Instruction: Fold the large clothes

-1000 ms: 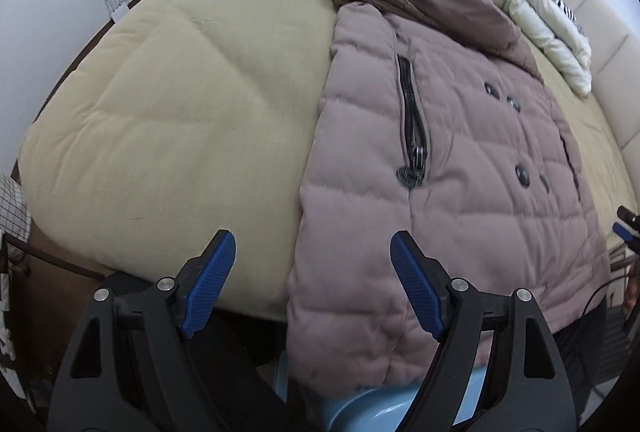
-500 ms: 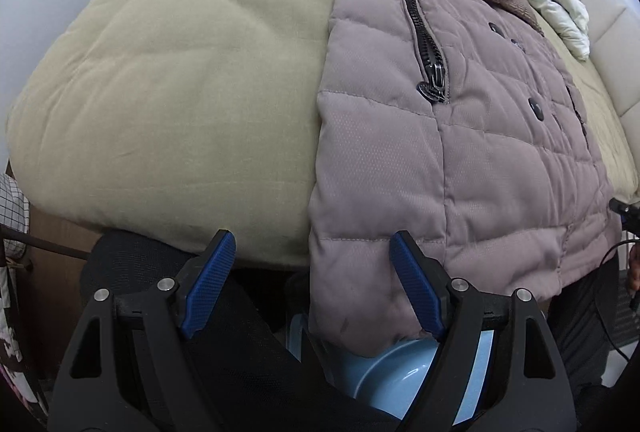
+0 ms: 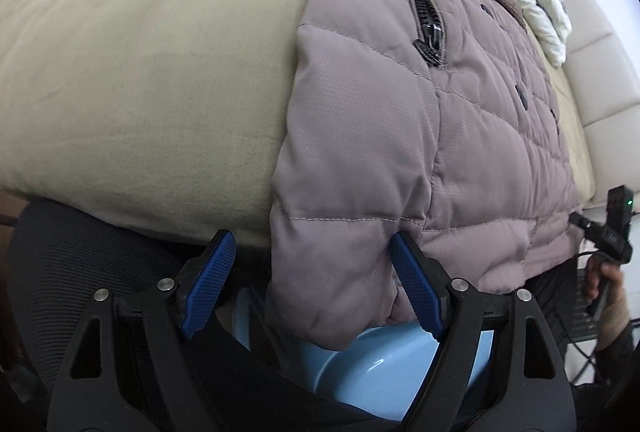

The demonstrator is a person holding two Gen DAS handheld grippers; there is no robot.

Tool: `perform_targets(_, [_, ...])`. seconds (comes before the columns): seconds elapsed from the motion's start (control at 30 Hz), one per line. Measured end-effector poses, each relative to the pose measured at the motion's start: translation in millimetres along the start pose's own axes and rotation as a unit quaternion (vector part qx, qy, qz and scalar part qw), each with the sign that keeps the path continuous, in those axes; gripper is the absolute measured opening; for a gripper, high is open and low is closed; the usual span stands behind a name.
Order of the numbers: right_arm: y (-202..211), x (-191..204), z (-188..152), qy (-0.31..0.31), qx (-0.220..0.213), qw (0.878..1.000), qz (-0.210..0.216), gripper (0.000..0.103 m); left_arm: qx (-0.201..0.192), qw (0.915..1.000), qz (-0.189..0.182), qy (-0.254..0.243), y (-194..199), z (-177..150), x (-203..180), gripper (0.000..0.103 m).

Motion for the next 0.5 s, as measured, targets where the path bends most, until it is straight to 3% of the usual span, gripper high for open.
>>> perform_targets(0.23, [-4.4, 5.5, -2.2, 0.015, 0.015, 1.000, 0.005, 0.077, 0.002, 1.0000, -0.008, -0.002, -5.1, 1.0, -3.4, 0.079])
perform_targets(0.33, [-4.9, 8.4, -4.1, 0.020, 0.020, 1.000, 0.008, 0.069, 0.020, 0.9996, -0.019, -0.001, -9.3, -1.5, -2.3, 0.065])
perform_targets(0.4, [-4.6, 10.0, -4.8, 0.022, 0.025, 0.999, 0.010, 0.060, 0.034, 0.9990, -0.029, -0.004, -13.5, -3.8, -6.4, 0.048])
perform_targets(0.43, [-5.0, 11.0, -5.2, 0.023, 0.026, 0.999, 0.009, 0.058, 0.037, 0.9990, -0.024, -0.008, -15.3, -4.7, -8.7, 0.047])
perform_targets(0.5, [-6.1, 13.4, -6.4, 0.026, 0.031, 0.999, 0.011, 0.045, 0.038, 0.9990, -0.023, -0.009, -16.4, -5.4, -12.6, 0.037])
Point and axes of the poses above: each gripper's, at about its wrist camera, not at the fingertips, and y roughly against the way its jaws point, x to its left, z to its top, the point moved 3 cm from there along -y, roughly the way its jaws point, and after that the axes turned 5 degrees about z, right-handed, at the moved point
